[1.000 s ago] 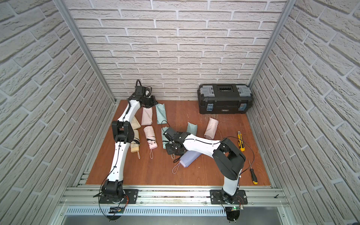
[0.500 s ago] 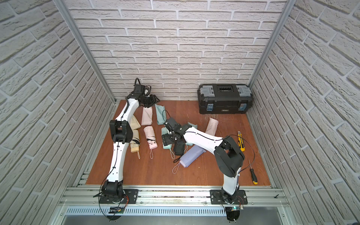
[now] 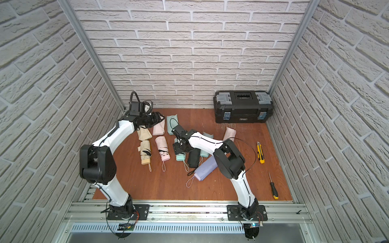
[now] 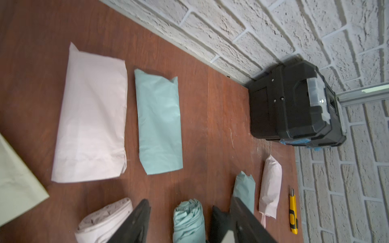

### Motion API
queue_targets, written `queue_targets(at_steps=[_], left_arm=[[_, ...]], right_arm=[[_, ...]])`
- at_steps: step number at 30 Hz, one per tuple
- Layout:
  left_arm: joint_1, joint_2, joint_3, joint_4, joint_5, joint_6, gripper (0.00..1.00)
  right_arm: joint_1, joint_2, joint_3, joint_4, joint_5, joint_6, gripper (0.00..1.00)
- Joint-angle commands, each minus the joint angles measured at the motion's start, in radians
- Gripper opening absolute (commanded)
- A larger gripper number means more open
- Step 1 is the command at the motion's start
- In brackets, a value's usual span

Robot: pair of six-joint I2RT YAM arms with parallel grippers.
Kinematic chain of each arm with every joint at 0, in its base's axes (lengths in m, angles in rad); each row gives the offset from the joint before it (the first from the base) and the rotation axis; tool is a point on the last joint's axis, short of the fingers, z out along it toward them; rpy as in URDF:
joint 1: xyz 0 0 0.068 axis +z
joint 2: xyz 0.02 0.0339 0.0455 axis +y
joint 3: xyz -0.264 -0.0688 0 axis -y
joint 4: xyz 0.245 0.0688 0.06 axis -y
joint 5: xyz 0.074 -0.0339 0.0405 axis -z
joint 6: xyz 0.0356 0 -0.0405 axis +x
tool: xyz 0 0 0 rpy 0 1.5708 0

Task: Take umbrellas out of sleeves
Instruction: Adjust the umbrella at the center of the board.

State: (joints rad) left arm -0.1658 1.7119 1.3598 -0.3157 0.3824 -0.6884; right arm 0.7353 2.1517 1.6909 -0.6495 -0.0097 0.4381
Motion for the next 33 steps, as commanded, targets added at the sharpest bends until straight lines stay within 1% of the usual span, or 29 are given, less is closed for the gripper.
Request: queue_targets(at_steps=[1, 3, 6, 10, 15, 17, 22, 26, 29, 31, 33], left_arm=[[-0.041, -0.067, -0.089, 0.086, 0.018, -0.009, 0.63], [-0.049, -0.107, -0.104, 0.026, 0.033, 0.025, 0.63], [-0.048, -0.16, -0.114, -0.057, 0.058, 0.064, 0.63], [-0.048, -0.225, -0.125, -0.108, 0.08, 0.092, 0.64], [-0.034, -0.232, -0.078, -0.141, 0.133, 0.098, 0.64], [-0.033, -0.215, -0.059, -0.146, 0.147, 0.1, 0.64], [-0.033, -0.207, -0.088, -0.132, 0.188, 0.095, 0.64], [-0.041, -0.198, -0.084, -0.154, 0.205, 0.117, 0.64], [-0.044, -0.182, -0.099, -0.126, 0.209, 0.109, 0.64], [-0.039, -0.171, -0.112, -0.09, 0.247, 0.08, 0.64], [-0.035, -0.164, -0.112, -0.089, 0.26, 0.079, 0.64]], right_arm=[[0.0, 0.009, 0.051, -0.021, -0.013, 0.011, 0.7], [0.003, 0.021, 0.073, -0.024, -0.02, 0.014, 0.67], [0.007, 0.041, 0.114, -0.039, -0.024, 0.019, 0.67], [0.015, 0.078, 0.172, -0.052, -0.046, 0.028, 0.66], [0.016, 0.087, 0.18, -0.011, -0.108, 0.075, 0.66], [0.016, 0.076, 0.172, -0.011, -0.094, 0.078, 0.67], [0.017, 0.031, 0.114, -0.022, -0.04, 0.069, 0.68], [0.018, -0.033, 0.0, 0.033, -0.027, 0.09, 0.68], [0.018, -0.105, -0.088, 0.061, -0.001, 0.096, 0.69], [0.018, -0.165, -0.154, 0.082, 0.023, 0.096, 0.7], [0.016, -0.239, -0.212, 0.092, 0.039, 0.099, 0.72]])
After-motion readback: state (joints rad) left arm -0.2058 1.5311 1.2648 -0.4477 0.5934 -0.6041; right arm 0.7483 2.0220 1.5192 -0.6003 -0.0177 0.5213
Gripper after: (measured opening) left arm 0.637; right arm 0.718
